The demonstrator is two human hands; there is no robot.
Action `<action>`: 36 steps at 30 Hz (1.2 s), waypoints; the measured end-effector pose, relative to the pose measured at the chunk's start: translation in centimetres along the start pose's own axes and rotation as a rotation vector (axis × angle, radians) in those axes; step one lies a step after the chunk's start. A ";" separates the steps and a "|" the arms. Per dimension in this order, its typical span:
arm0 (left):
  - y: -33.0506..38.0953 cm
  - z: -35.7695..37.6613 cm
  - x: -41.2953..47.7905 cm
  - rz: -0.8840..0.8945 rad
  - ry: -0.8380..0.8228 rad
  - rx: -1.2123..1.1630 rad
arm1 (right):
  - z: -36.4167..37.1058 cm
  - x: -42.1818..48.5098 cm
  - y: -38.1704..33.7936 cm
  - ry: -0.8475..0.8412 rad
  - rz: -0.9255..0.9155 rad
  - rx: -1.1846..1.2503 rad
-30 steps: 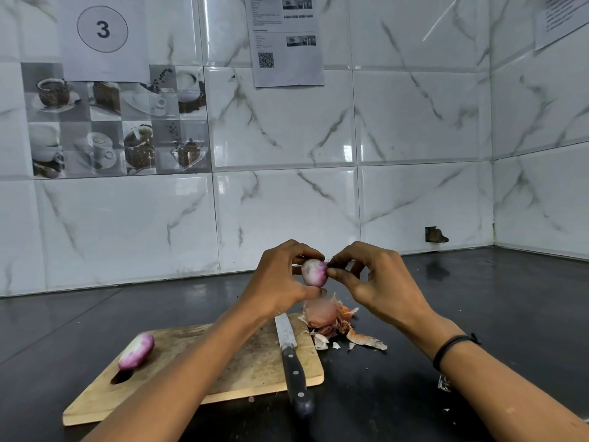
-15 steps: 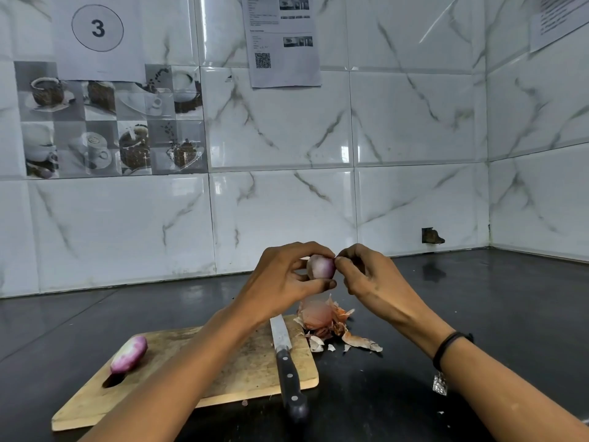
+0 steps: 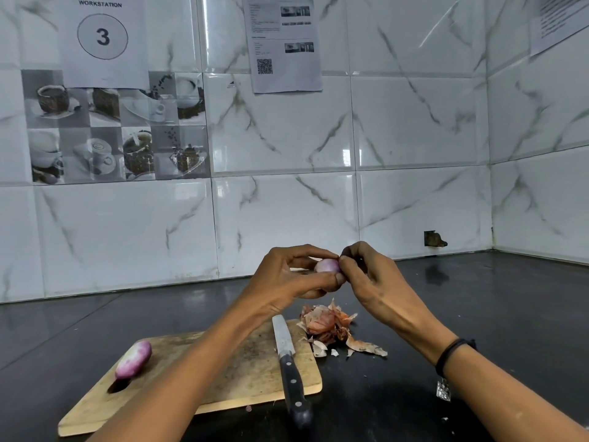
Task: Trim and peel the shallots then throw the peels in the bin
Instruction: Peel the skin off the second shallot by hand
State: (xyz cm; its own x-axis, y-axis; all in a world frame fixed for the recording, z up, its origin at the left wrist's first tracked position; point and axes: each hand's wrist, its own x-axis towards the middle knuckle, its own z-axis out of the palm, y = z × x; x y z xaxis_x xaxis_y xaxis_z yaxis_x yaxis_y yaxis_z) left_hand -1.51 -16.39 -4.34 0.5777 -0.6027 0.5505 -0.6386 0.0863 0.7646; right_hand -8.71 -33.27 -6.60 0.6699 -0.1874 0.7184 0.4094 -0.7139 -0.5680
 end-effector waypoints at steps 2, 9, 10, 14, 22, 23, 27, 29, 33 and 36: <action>0.3 -0.1 -0.1 -0.041 -0.031 -0.076 | 0.1 0.0 -0.1 0.013 -0.035 -0.010; -0.4 -1.2 -0.2 -0.122 -0.042 -0.245 | 0.8 -0.2 -0.6 0.027 -0.092 0.008; -0.6 -1.2 -0.1 -0.122 -0.042 -0.254 | 0.8 -0.2 -0.5 0.016 -0.084 0.011; -1.1 -0.8 0.2 -0.133 -0.019 -0.293 | 0.8 -0.4 -0.7 0.006 -0.047 0.083; -1.4 -0.3 0.7 -0.186 -0.019 -0.446 | 0.9 0.0 -1.2 -0.037 0.224 0.584; -1.4 -0.4 0.7 -0.199 -0.008 -0.474 | 0.8 0.2 -1.2 -0.009 0.239 0.637; -1.8 -1.4 0.7 -0.214 0.005 -0.512 | 0.2 0.6 -0.6 0.083 0.300 0.658; -2.0 -1.7 0.7 -0.196 -0.005 -0.502 | 0.5 0.5 -0.2 0.049 0.298 0.513; -2.2 -1.4 0.7 -0.146 -0.028 -0.467 | 1.0 0.2 0.2 0.061 0.199 0.256; -2.2 -1.4 0.6 -0.127 -0.031 -0.413 | 0.7 0.0 0.5 0.123 0.160 0.154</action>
State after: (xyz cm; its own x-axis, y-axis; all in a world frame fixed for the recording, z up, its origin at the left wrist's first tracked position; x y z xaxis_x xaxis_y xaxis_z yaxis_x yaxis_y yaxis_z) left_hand 0.98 -15.81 -5.25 0.6189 -0.6522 0.4377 -0.3029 0.3161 0.8991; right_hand -8.02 -33.19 -7.16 0.6570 -0.3771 0.6528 0.4005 -0.5590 -0.7261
